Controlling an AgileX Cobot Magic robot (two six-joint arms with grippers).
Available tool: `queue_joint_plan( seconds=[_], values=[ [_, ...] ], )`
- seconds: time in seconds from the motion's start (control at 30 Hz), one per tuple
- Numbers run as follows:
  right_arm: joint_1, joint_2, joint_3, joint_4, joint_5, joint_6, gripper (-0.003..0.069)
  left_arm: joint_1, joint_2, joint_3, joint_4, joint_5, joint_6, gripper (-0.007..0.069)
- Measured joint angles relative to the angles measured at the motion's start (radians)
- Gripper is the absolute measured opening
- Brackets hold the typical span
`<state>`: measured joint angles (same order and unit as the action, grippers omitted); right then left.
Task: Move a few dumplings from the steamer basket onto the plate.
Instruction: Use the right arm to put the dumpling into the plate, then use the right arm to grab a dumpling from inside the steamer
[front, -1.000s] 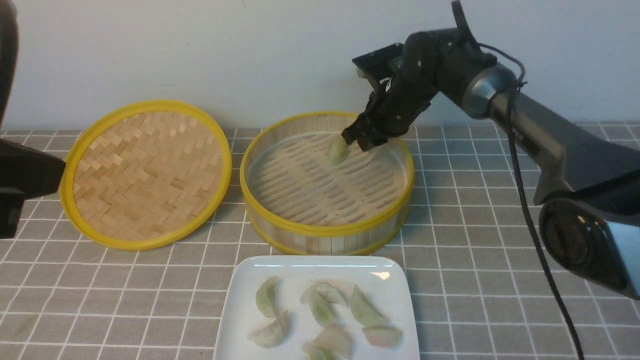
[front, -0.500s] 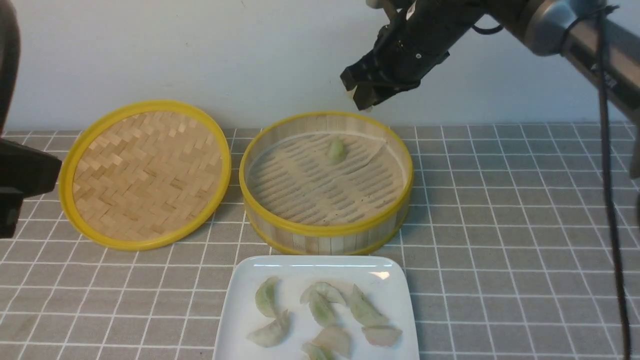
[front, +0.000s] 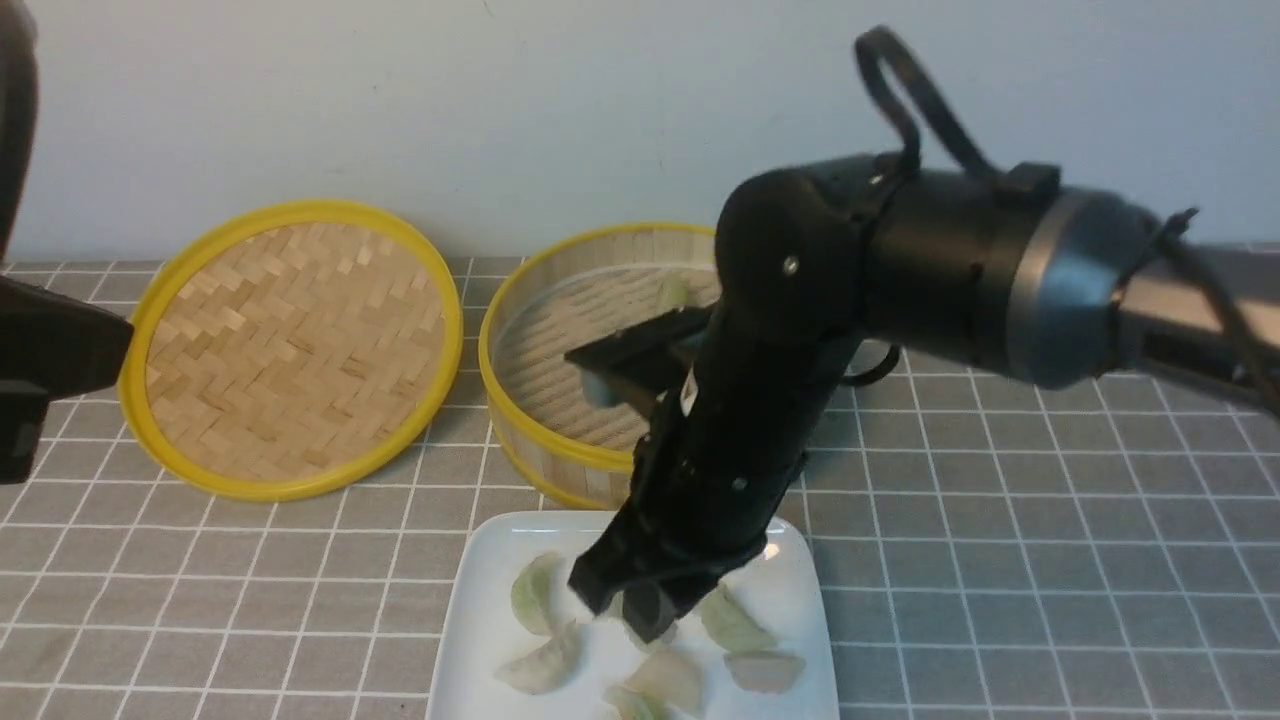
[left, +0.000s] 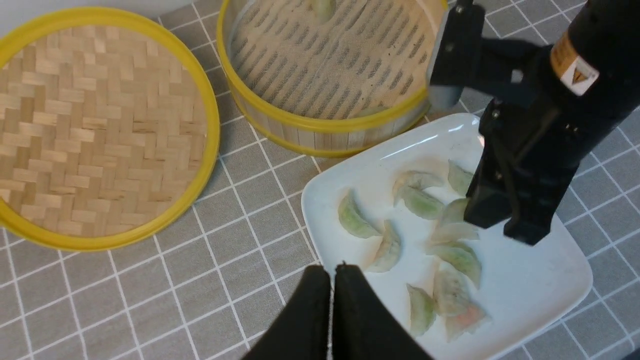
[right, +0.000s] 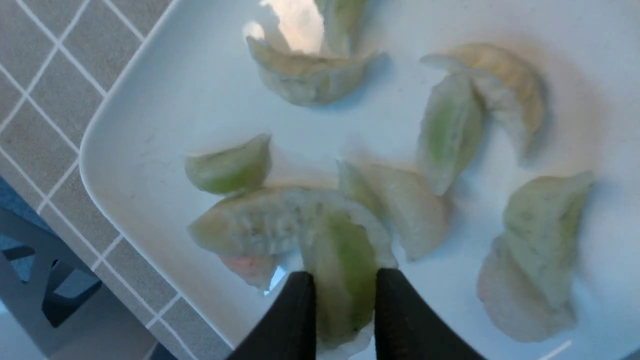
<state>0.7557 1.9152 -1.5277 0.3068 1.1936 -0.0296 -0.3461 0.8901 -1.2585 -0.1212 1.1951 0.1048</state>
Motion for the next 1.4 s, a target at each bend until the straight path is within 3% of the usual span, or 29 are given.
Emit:
queue_joint_plan(
  seconds=[0.23,0.27,0.33,0.4,0.53,0.9,1.13,1.4],
  values=[
    [0.014,0.033,-0.002,0.016,-0.048,0.014,0.0183,0.000,0.000,0.000,0.000,-0.001,0.013,-0.0005],
    [0.014,0.033,-0.011,0.019,-0.047,0.012,0.0272,0.000,0.000,0.000,0.000,-0.001,0.014,-0.0005],
    [0.014,0.033,-0.024,0.018,-0.047,0.009,0.0330,0.000,0.000,0.000,0.000,-0.002,0.018,-0.0005],
    [0.011,0.033,-0.083,0.009,-0.040,0.006,0.0461,0.000,0.000,0.000,0.000,-0.002,0.019,-0.0005],
    [-0.027,0.046,-0.225,-0.055,-0.051,0.015,0.0579,0.000,0.000,0.000,0.000,-0.005,0.020,-0.0005],
    [-0.215,0.347,-0.678,-0.295,-0.179,0.124,0.0594,0.000,0.000,0.000,0.000,-0.005,0.020,-0.0005],
    [-0.255,0.574,-0.876,-0.307,-0.180,0.168,0.0591,0.000,0.000,0.000,0.000,0.000,0.020,-0.0005],
    [-0.257,0.619,-0.901,-0.329,-0.149,0.168,0.0591,0.000,0.001,0.000,0.003,0.001,0.020,-0.0005]
  ],
)
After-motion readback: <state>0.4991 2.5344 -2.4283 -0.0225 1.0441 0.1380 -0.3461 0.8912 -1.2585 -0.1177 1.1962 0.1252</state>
